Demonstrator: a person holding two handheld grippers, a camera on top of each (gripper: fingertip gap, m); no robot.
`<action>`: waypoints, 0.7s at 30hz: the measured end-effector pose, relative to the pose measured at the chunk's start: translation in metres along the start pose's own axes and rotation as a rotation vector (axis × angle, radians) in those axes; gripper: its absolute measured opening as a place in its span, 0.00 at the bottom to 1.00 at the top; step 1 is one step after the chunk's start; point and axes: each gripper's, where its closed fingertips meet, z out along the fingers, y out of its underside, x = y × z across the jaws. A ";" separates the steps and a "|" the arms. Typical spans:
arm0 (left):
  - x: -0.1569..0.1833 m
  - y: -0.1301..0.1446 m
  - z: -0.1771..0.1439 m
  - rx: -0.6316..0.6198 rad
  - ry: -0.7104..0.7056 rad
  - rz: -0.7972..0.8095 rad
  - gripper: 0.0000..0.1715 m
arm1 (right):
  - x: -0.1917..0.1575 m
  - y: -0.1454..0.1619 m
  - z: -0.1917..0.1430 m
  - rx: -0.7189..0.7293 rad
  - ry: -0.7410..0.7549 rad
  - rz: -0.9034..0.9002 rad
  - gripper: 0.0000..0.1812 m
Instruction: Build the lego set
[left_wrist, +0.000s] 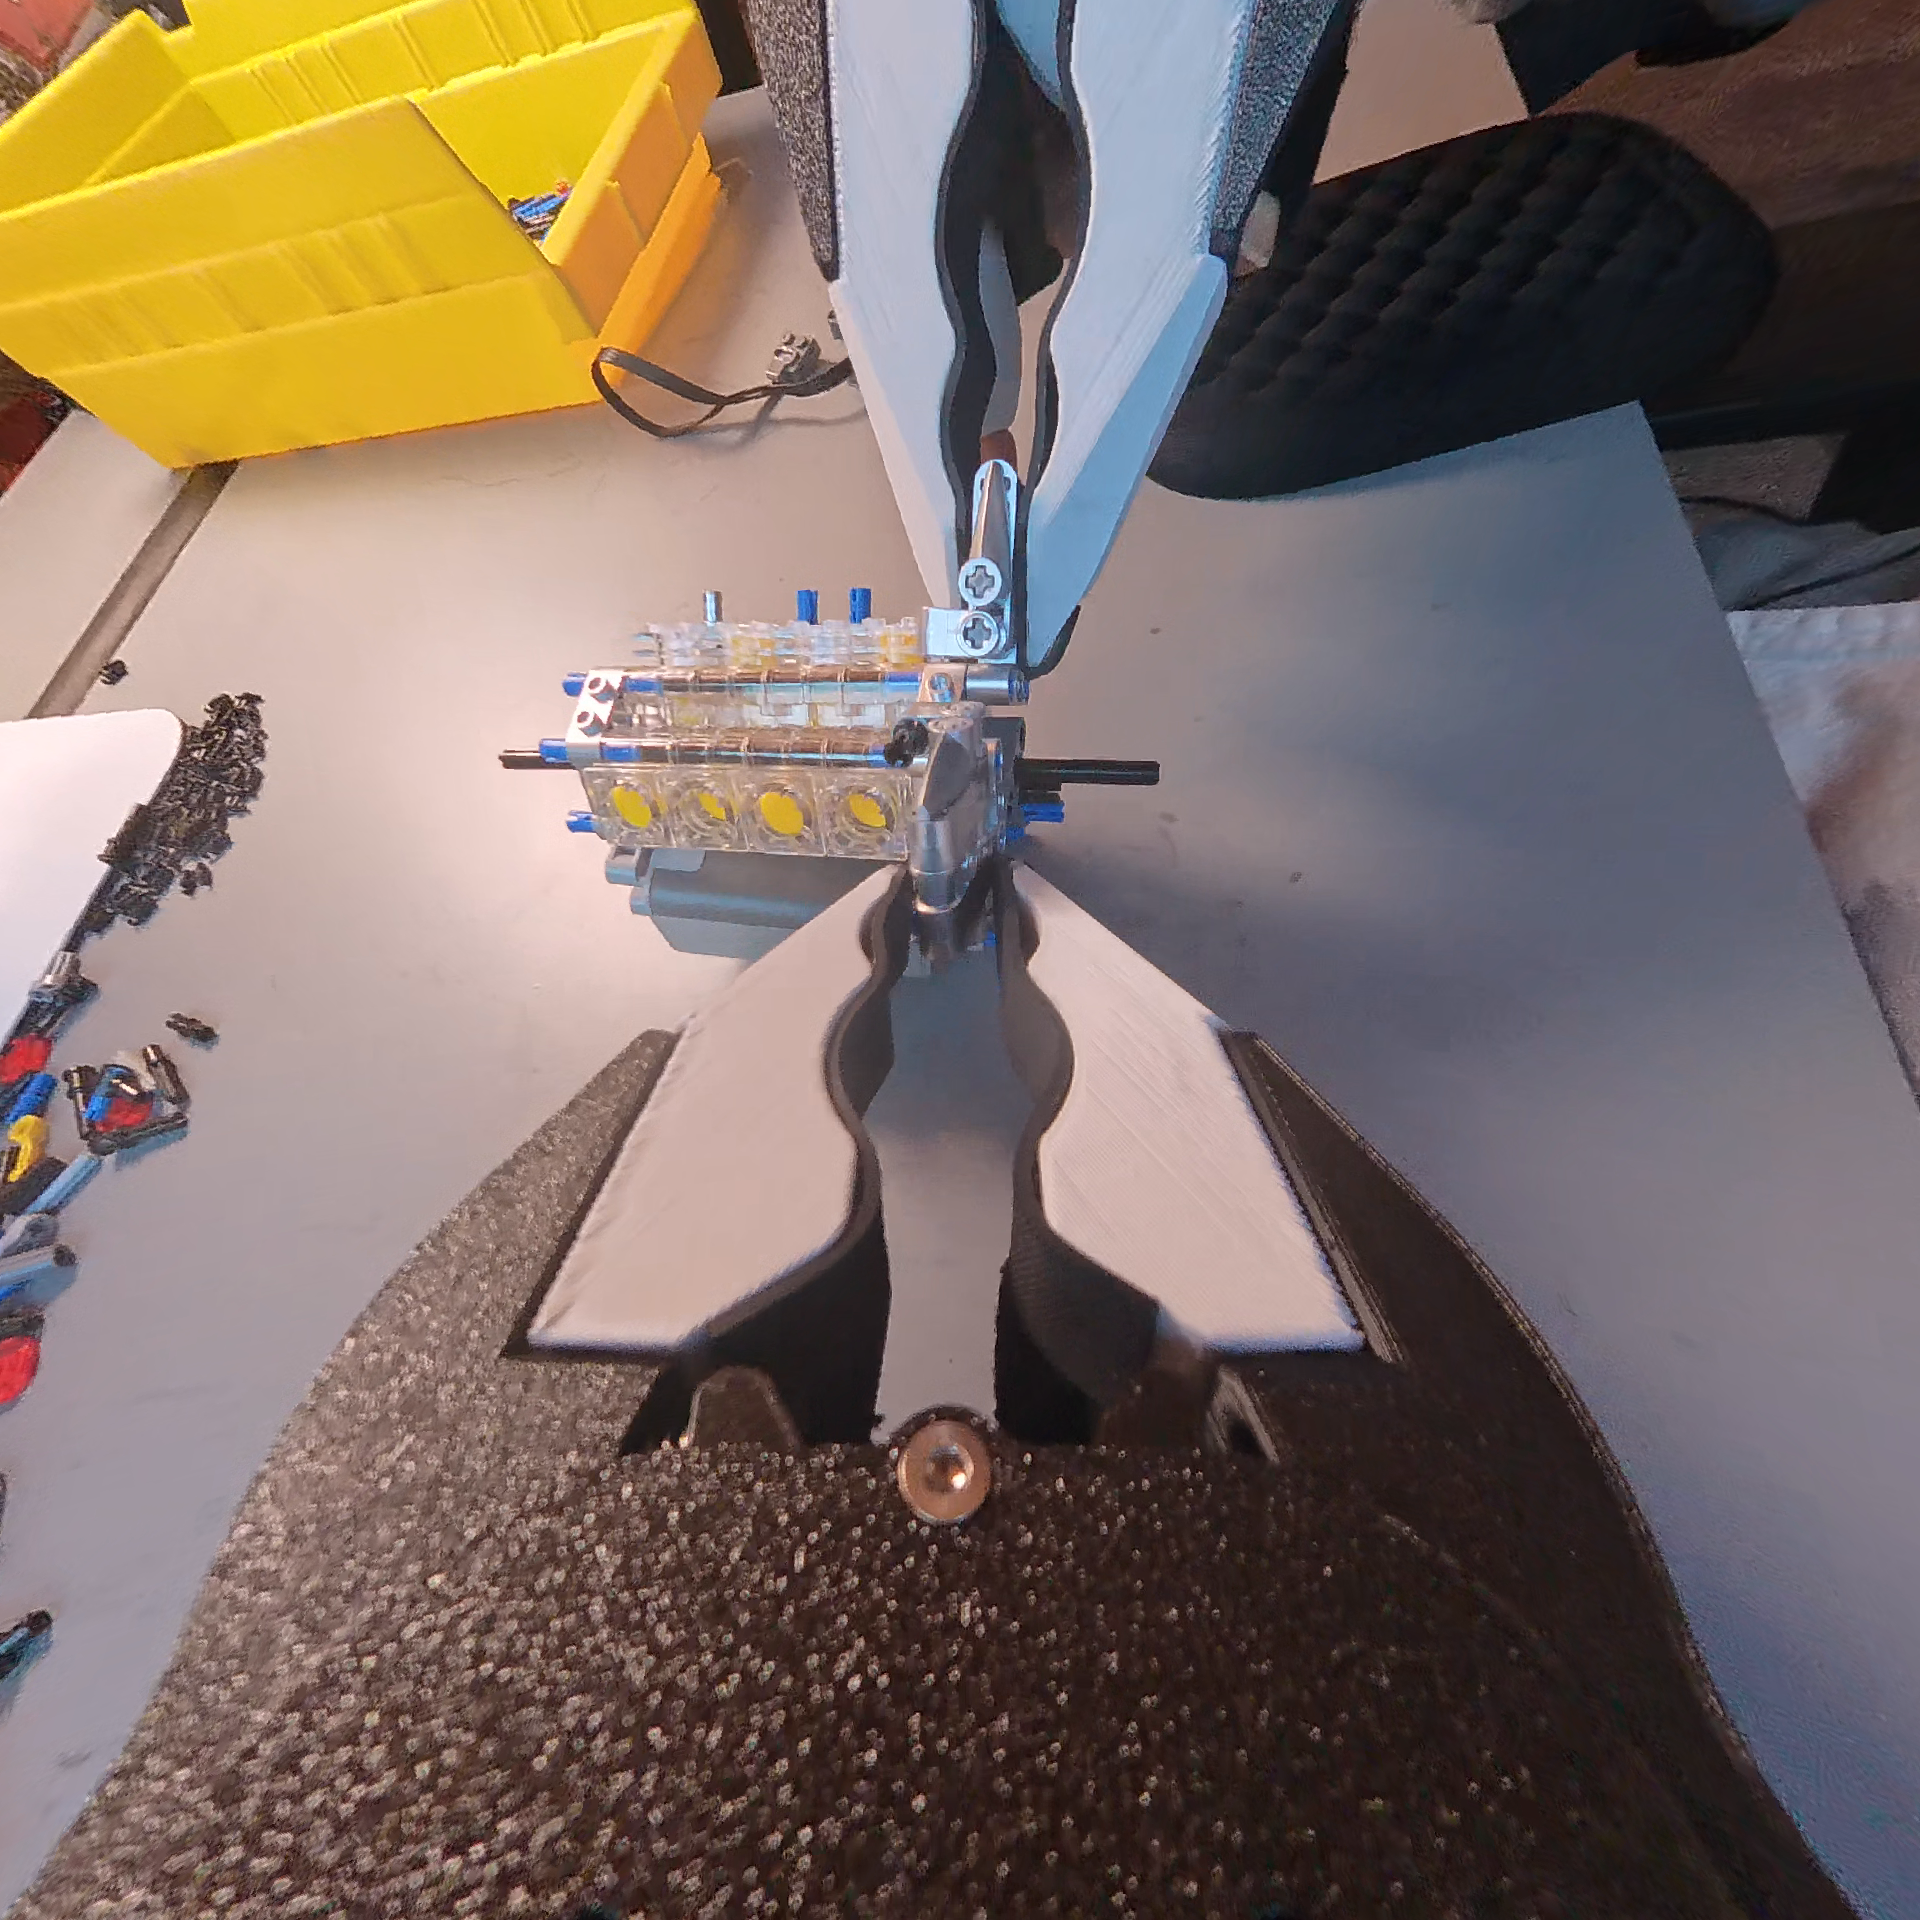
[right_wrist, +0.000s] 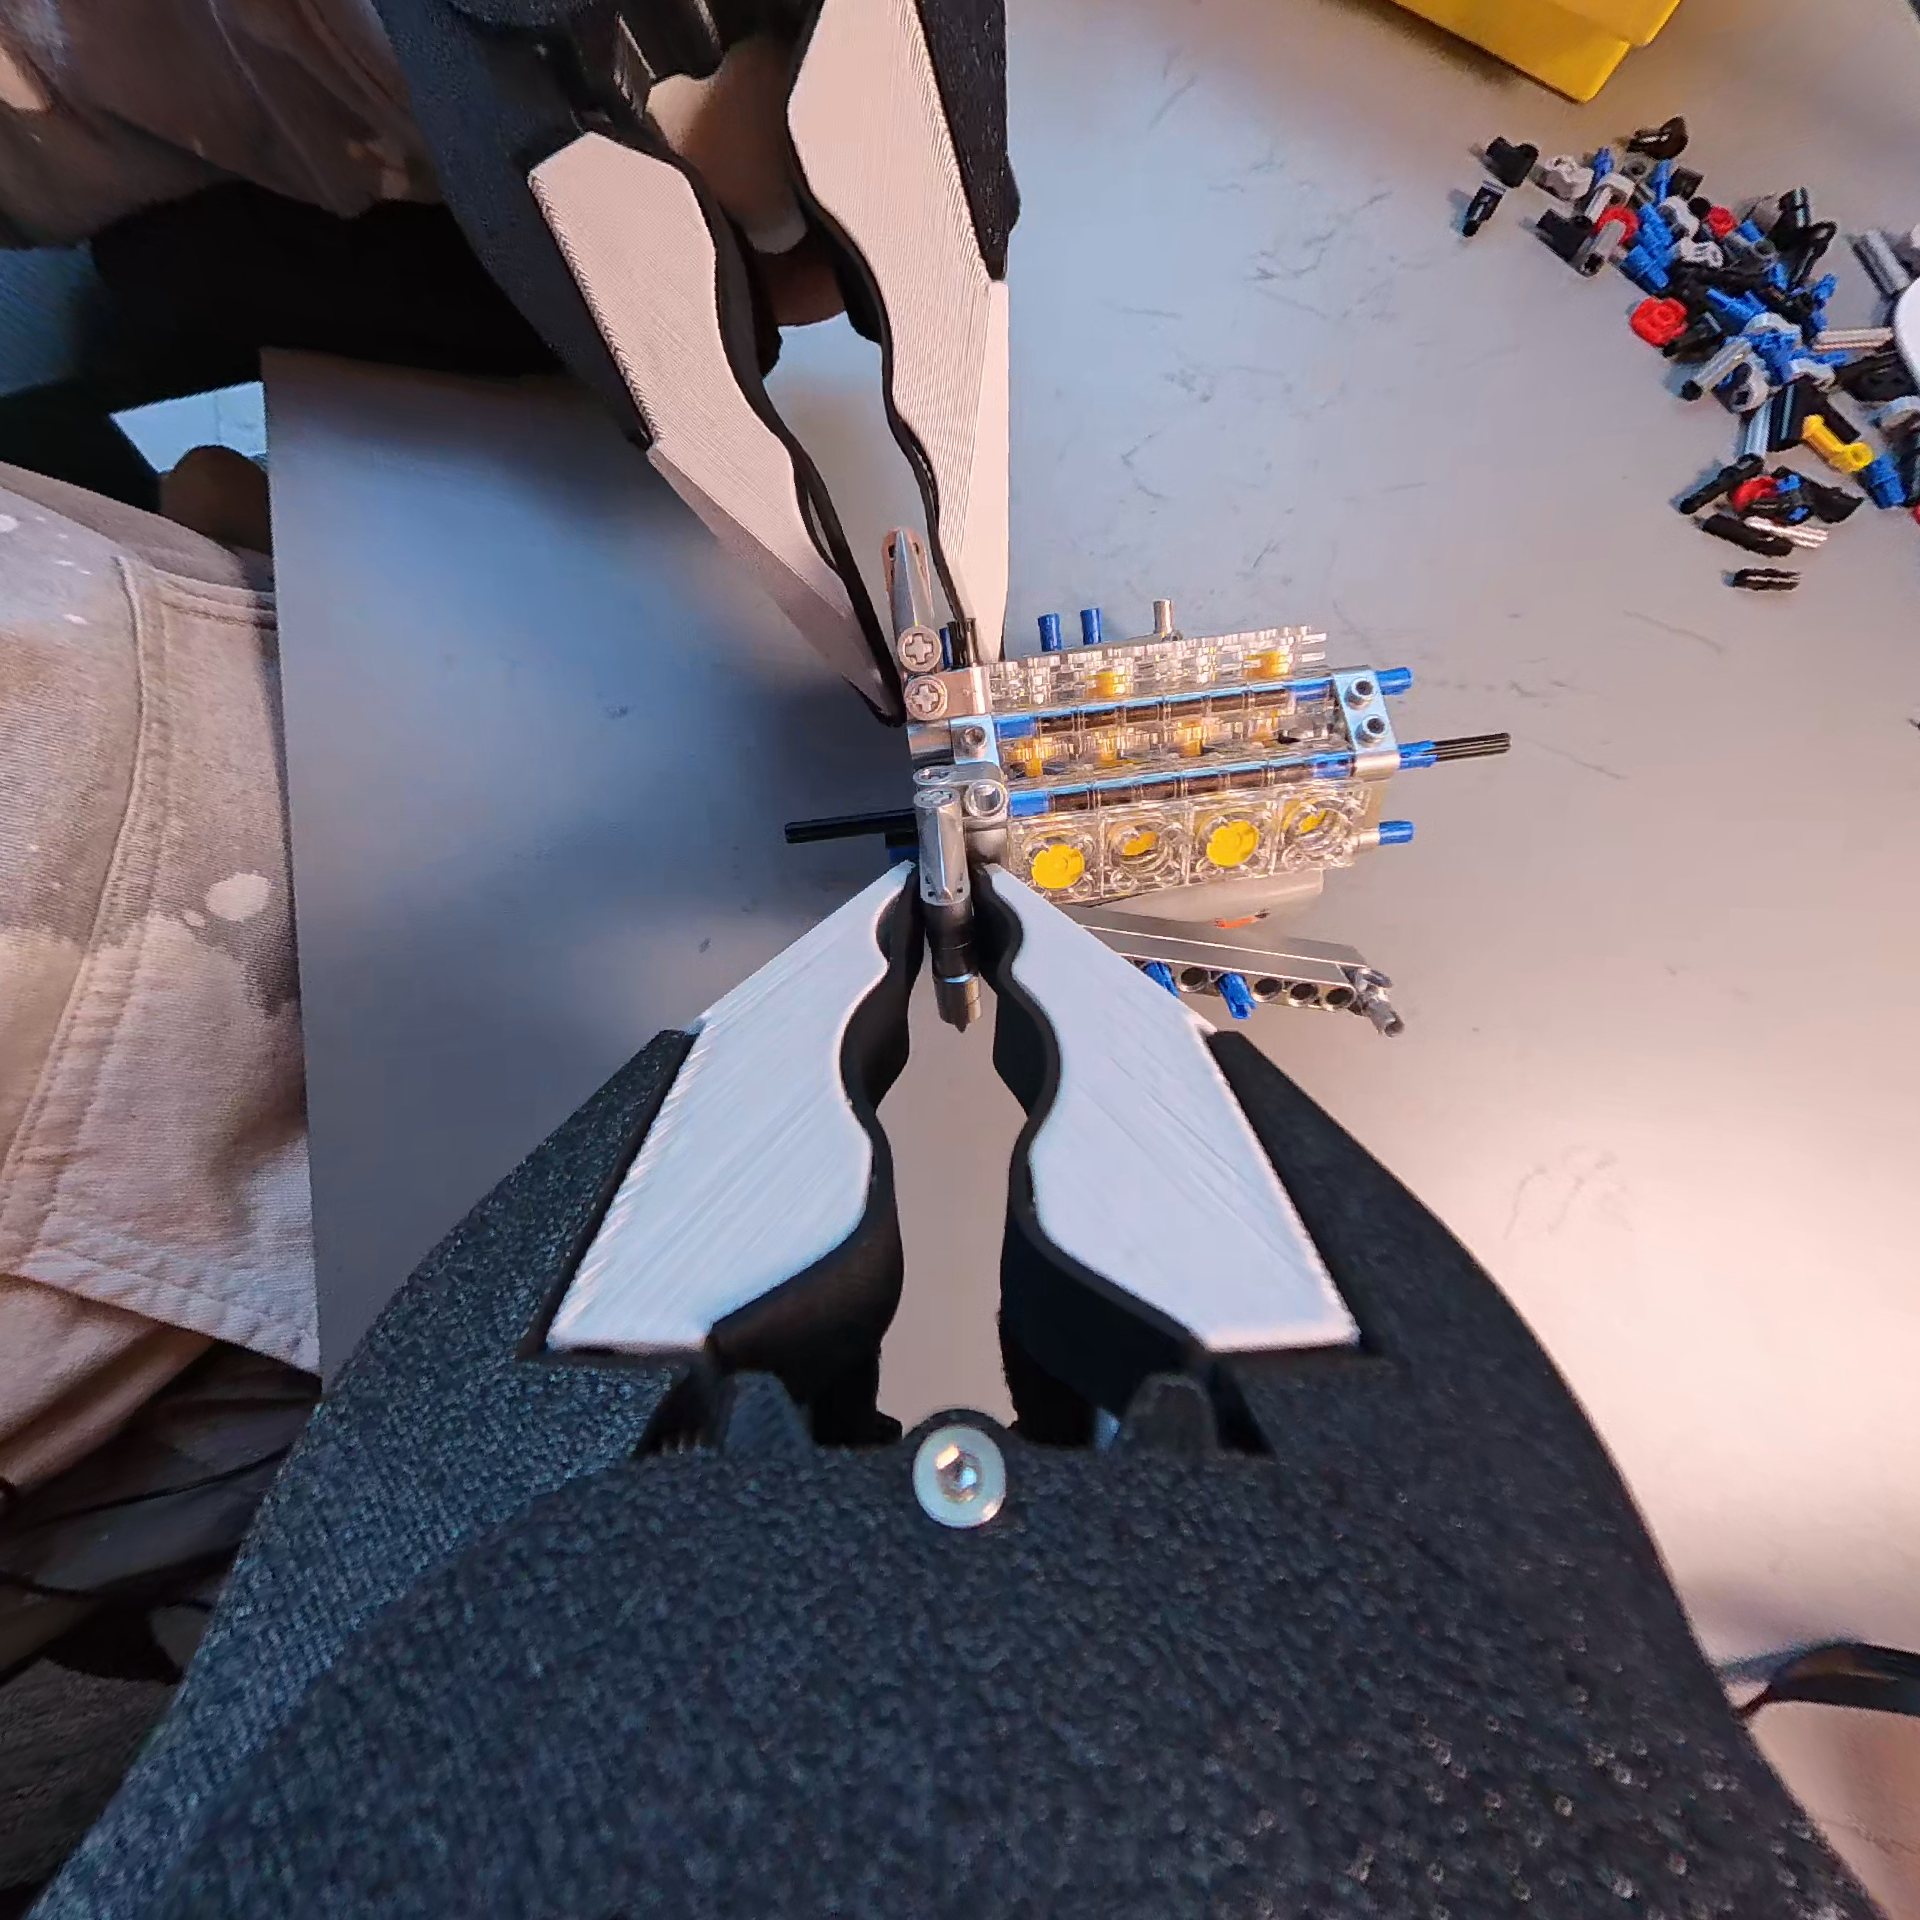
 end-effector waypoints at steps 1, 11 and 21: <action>-0.001 0.000 0.000 0.004 -0.006 0.004 0.08 | 0.001 0.000 0.000 0.008 0.003 -0.001 0.04; -0.010 -0.002 0.002 -0.009 -0.090 0.091 0.08 | 0.010 -0.001 -0.001 0.055 0.002 -0.028 0.04; -0.010 -0.002 0.004 -0.040 -0.135 0.160 0.07 | 0.013 0.000 -0.001 0.065 -0.055 -0.076 0.04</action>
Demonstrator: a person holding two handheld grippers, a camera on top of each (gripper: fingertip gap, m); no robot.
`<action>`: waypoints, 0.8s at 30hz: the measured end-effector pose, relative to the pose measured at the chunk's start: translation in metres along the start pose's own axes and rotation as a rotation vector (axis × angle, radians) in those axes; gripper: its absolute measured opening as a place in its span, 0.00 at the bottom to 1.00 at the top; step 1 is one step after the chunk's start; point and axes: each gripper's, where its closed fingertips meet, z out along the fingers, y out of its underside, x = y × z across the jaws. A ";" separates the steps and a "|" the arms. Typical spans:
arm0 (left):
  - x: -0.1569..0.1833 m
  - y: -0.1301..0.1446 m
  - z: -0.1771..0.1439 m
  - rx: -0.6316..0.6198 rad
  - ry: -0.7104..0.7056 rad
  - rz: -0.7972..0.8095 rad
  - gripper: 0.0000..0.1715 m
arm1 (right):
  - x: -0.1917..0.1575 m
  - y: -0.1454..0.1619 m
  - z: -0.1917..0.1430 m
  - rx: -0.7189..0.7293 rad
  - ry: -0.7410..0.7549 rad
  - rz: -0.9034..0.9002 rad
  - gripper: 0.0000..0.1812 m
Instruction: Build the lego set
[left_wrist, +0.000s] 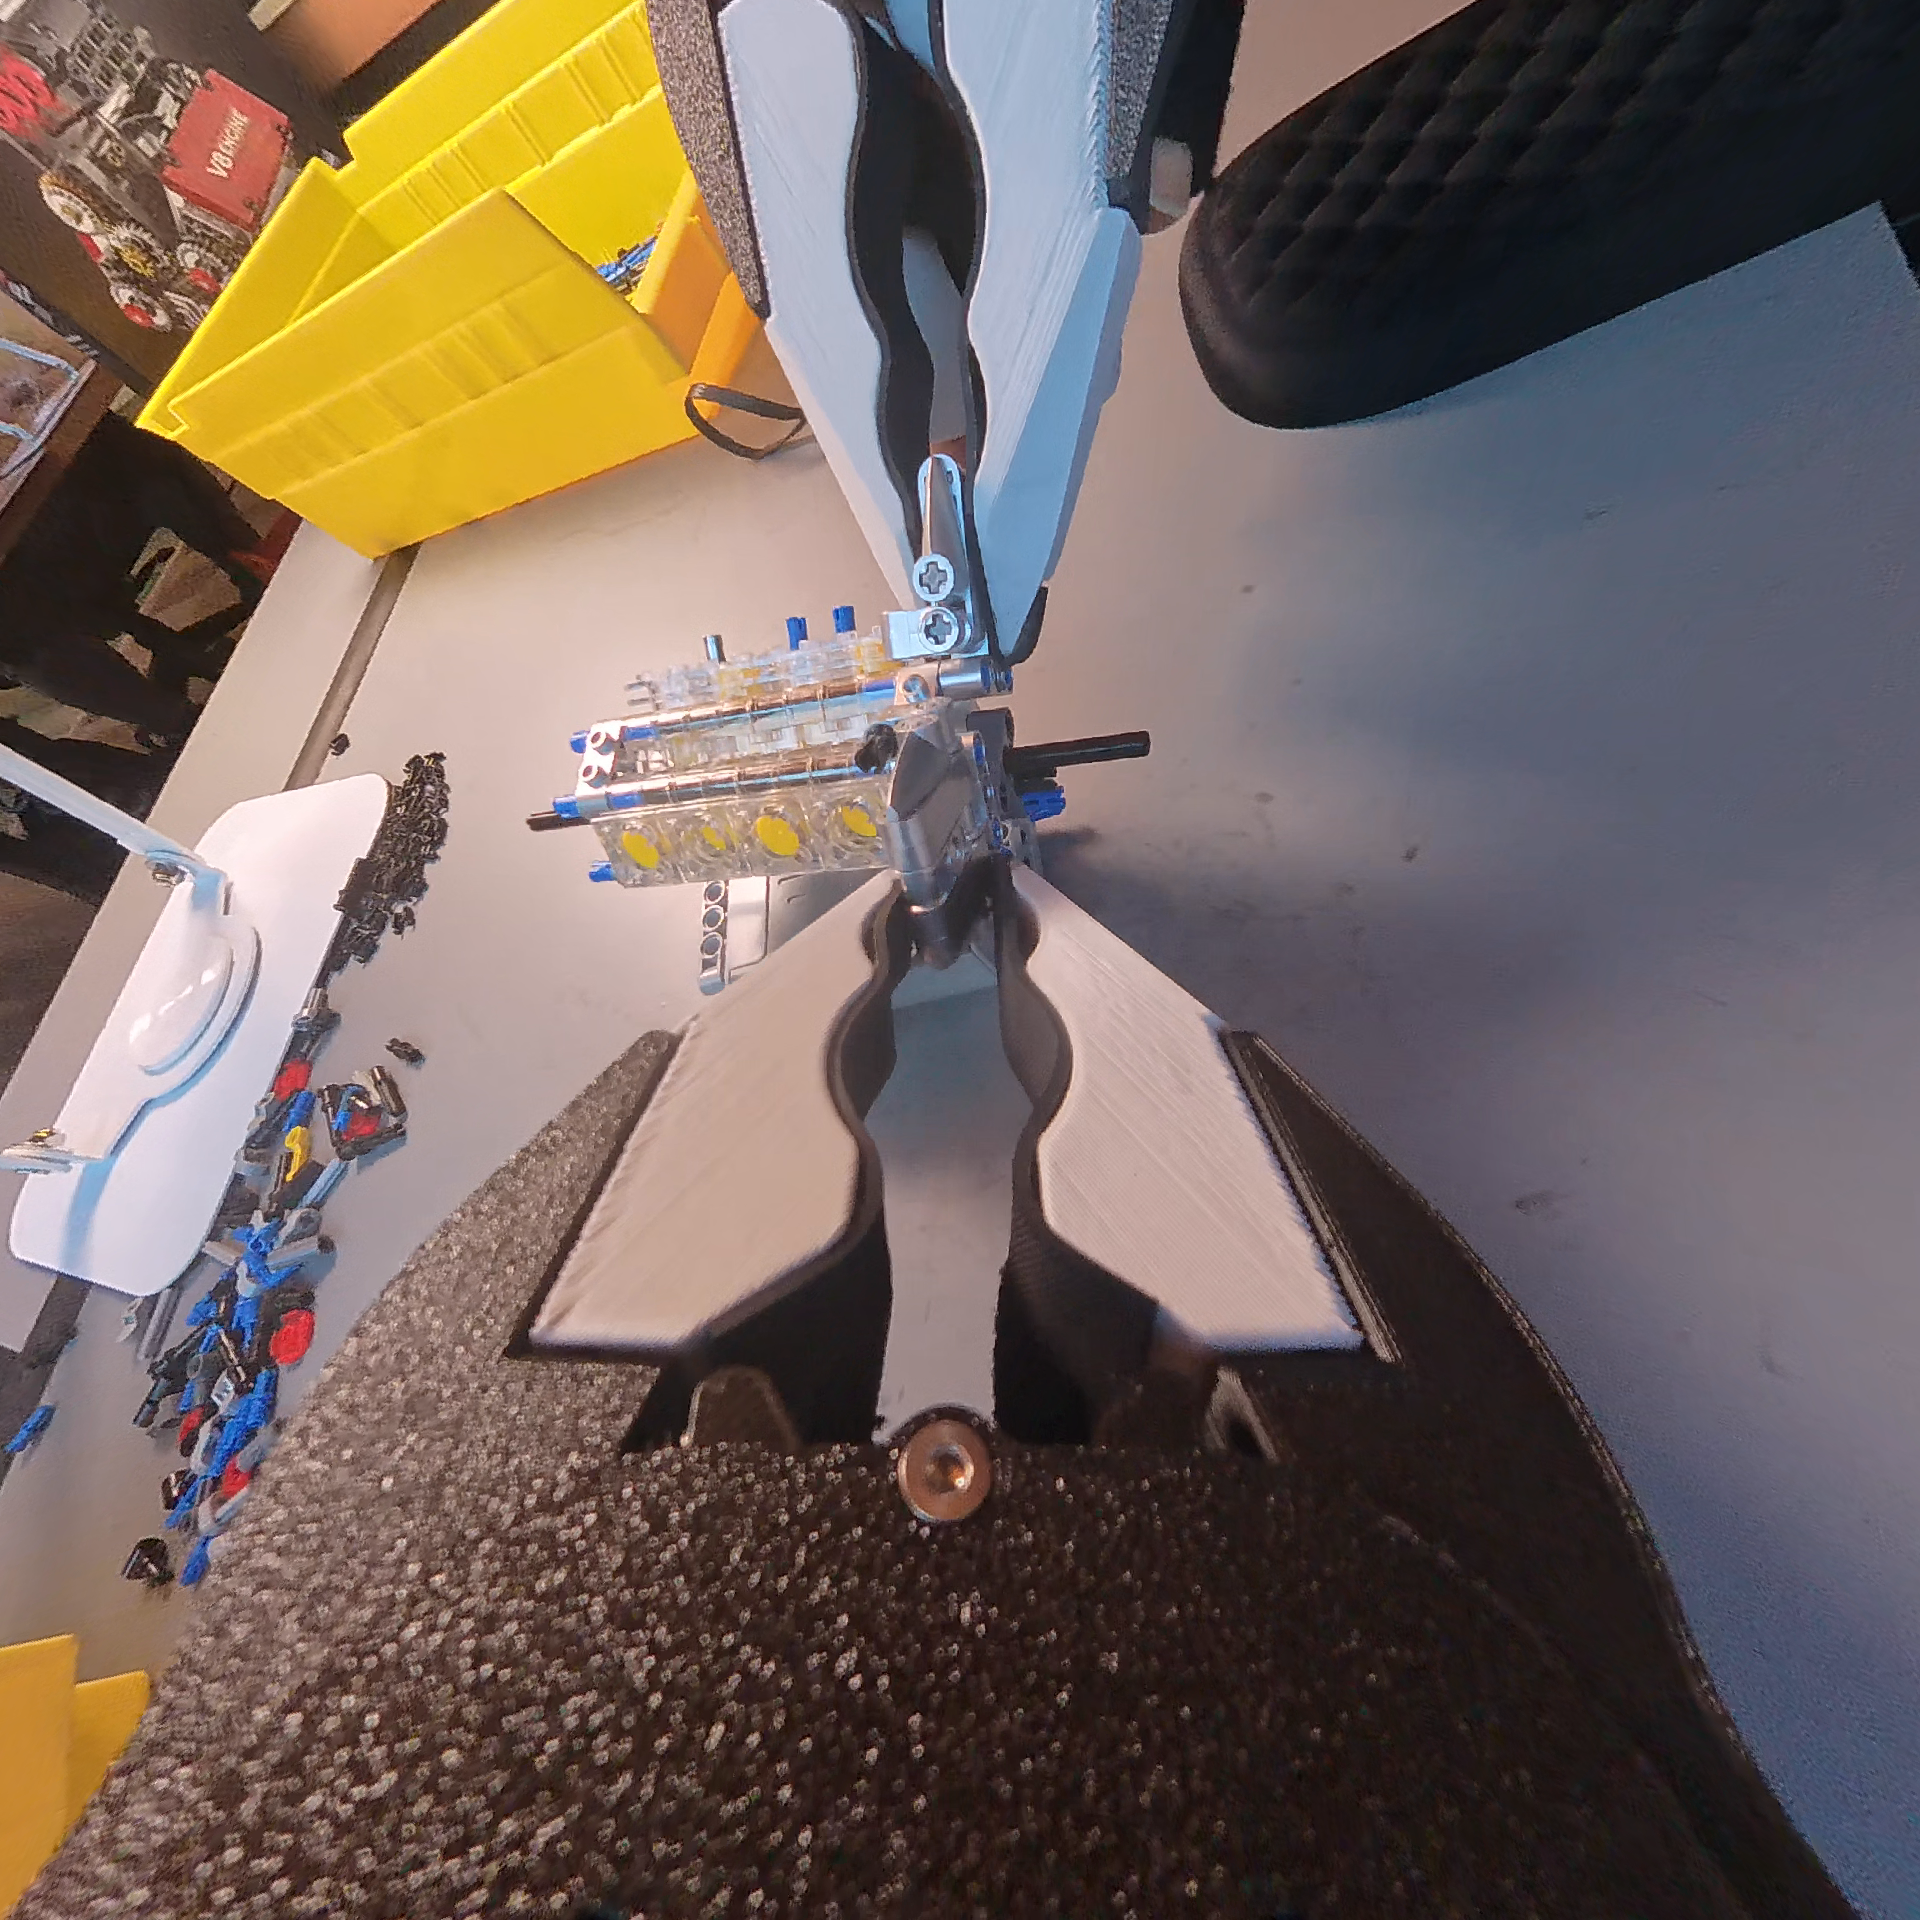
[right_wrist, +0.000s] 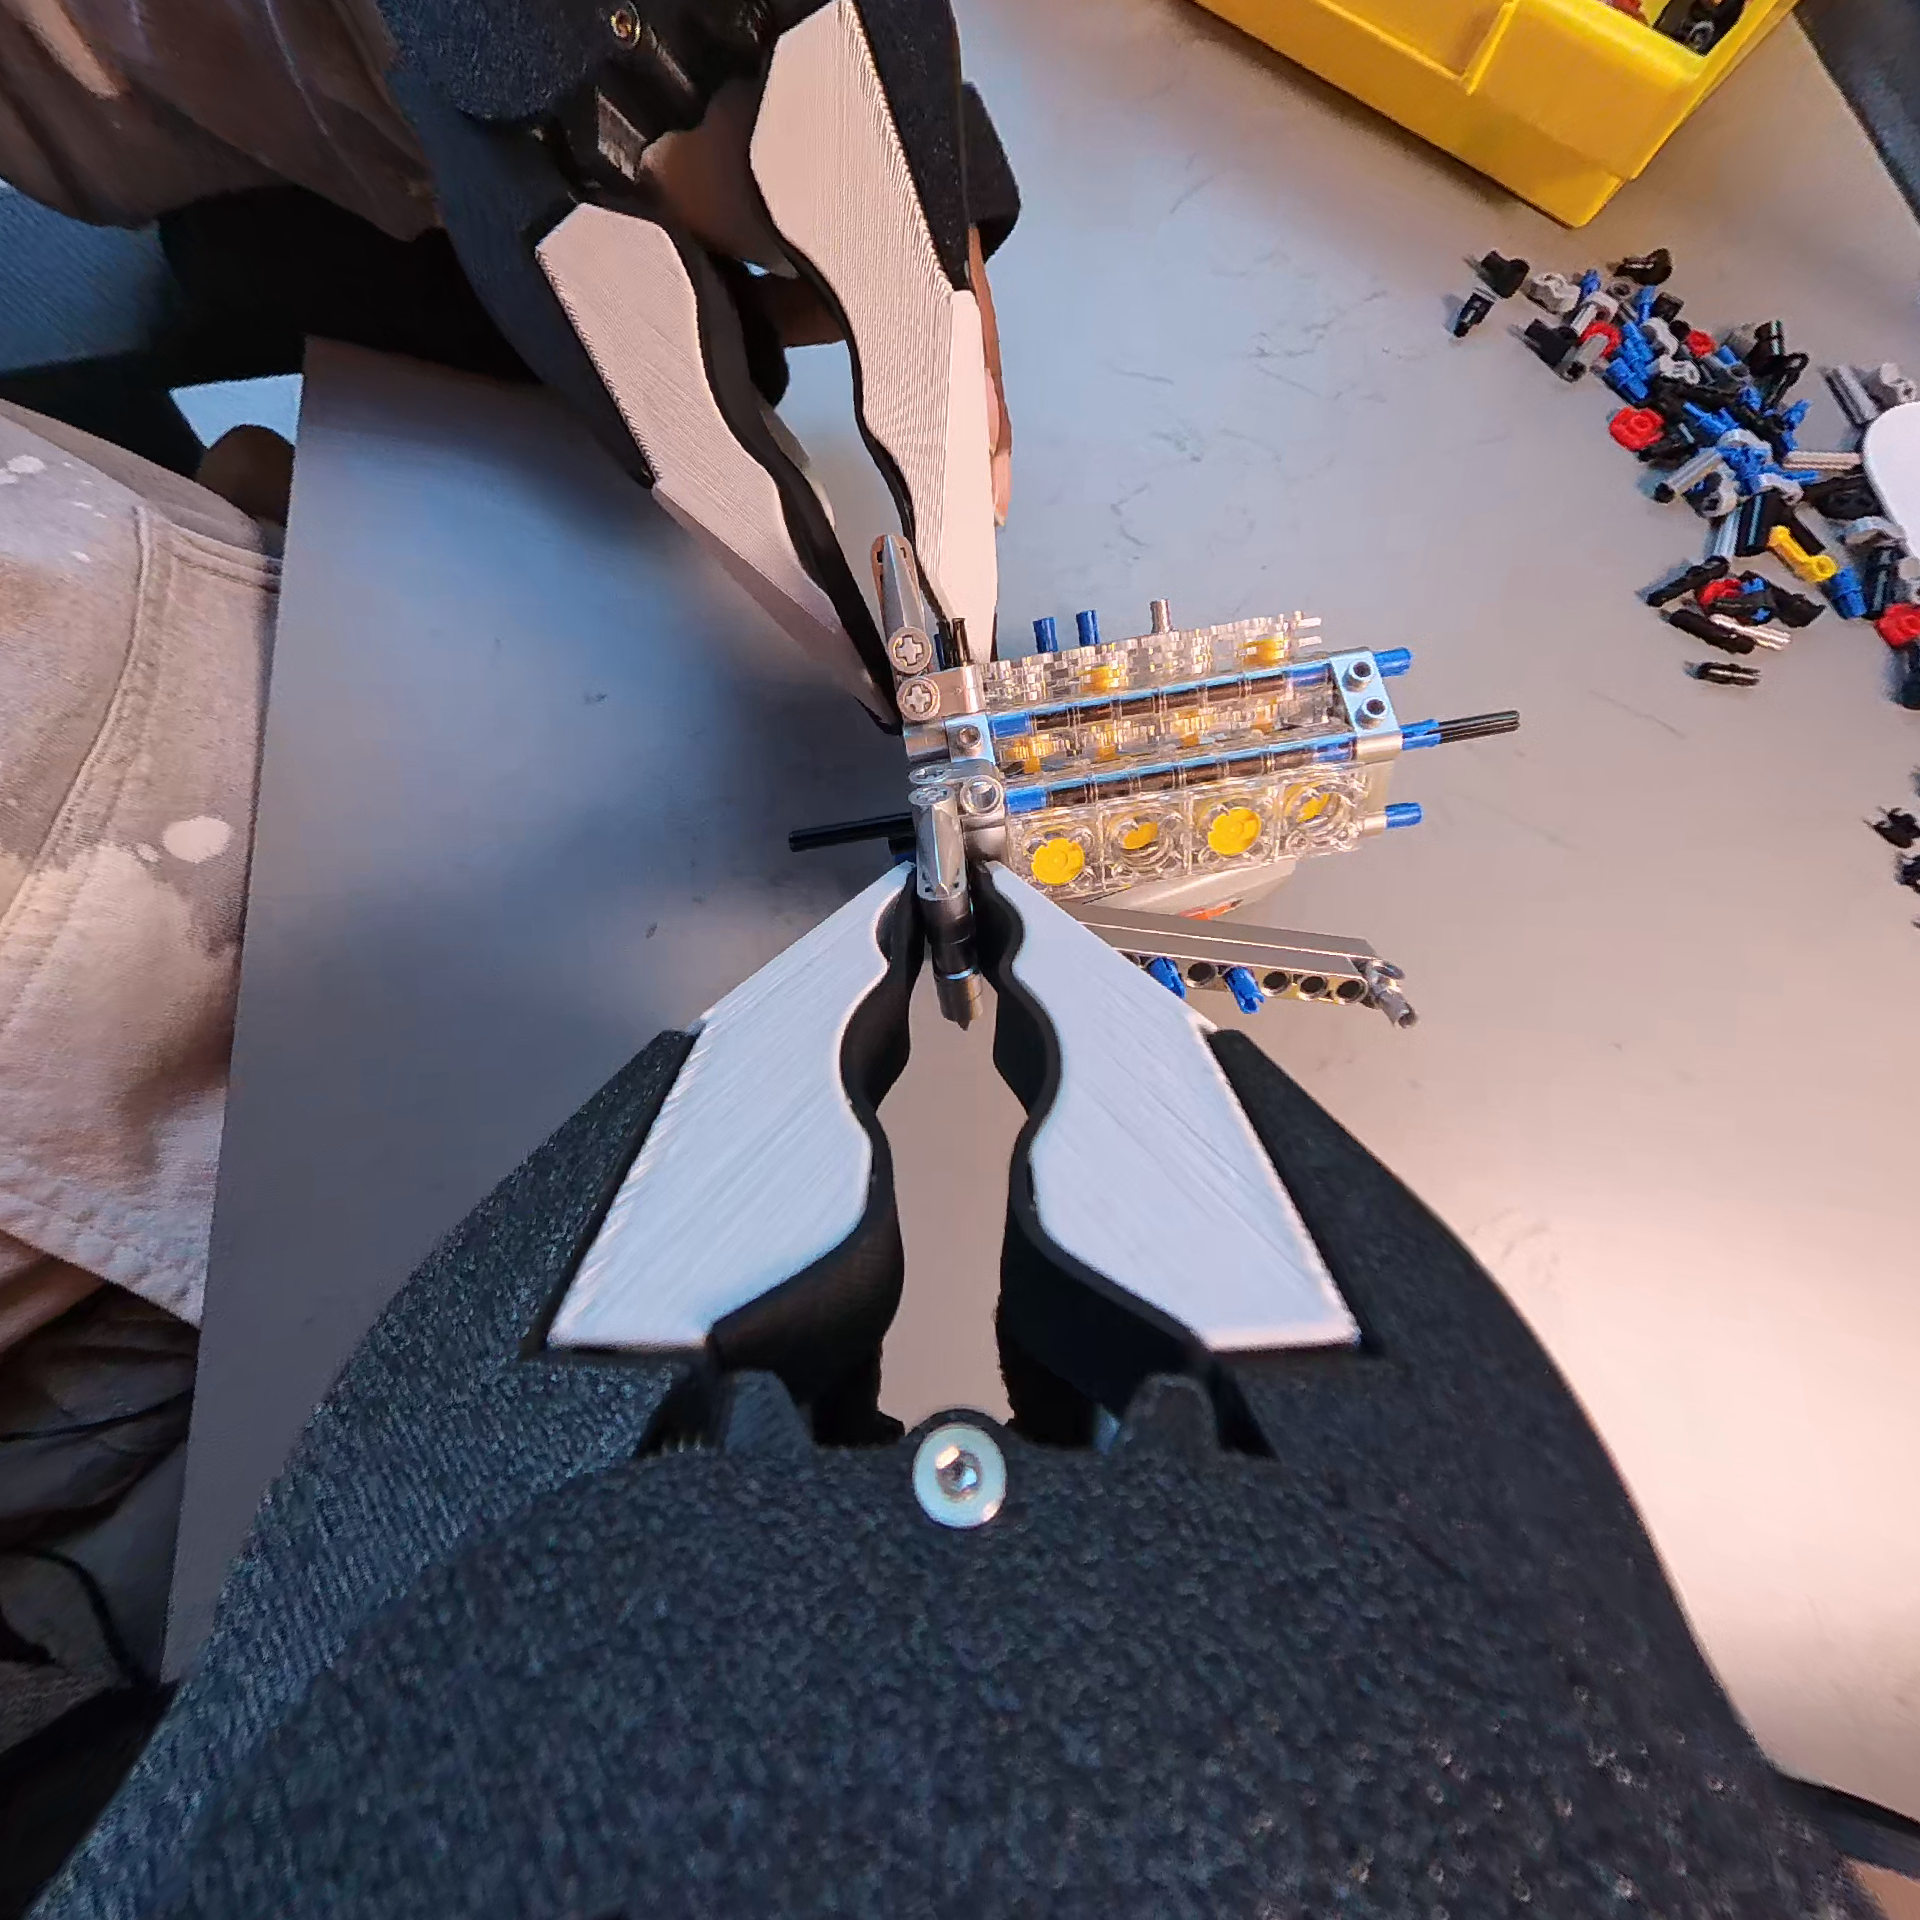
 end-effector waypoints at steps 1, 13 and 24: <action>0.000 -0.001 0.000 0.001 0.000 0.000 0.07 | 0.000 0.000 0.000 0.003 -0.013 -0.003 0.04; 0.005 -0.005 0.001 -0.005 0.003 -0.015 0.07 | 0.002 0.003 -0.005 -0.018 -0.199 -0.044 0.04; 0.008 -0.006 0.000 0.016 -0.007 -0.002 0.08 | 0.002 0.004 -0.005 -0.025 -0.203 -0.067 0.04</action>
